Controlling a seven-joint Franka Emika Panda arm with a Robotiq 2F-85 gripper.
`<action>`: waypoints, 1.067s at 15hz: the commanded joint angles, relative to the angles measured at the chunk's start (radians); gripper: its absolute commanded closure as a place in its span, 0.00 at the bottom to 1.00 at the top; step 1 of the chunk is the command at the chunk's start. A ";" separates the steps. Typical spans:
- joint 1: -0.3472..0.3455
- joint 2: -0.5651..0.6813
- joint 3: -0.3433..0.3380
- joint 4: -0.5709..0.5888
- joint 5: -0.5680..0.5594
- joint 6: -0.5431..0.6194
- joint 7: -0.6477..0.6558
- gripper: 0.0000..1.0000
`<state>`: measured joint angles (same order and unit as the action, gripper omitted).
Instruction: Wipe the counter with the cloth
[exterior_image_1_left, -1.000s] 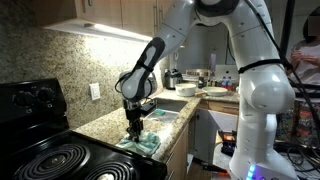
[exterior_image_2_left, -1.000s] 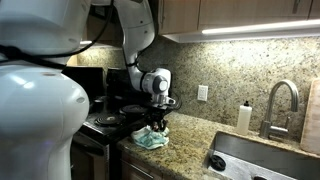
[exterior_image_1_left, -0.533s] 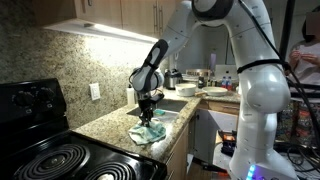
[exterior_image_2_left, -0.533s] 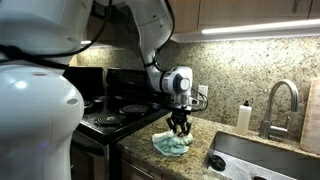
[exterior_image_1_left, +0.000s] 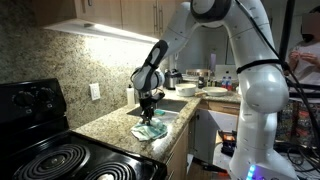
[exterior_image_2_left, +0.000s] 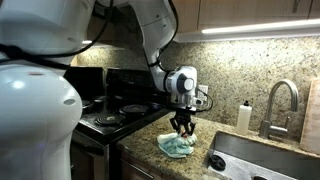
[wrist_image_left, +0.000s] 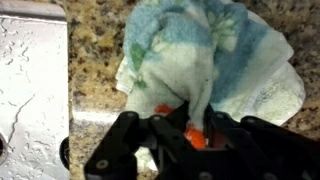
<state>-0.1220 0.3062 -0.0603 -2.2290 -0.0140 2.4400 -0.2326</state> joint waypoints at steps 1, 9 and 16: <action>-0.007 0.000 0.045 -0.005 0.052 0.002 -0.056 0.92; 0.032 0.011 0.139 0.001 0.103 -0.005 -0.071 0.92; 0.115 0.049 0.229 0.052 0.111 -0.021 -0.059 0.92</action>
<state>-0.0417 0.3215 0.1371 -2.2192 0.0570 2.4397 -0.2649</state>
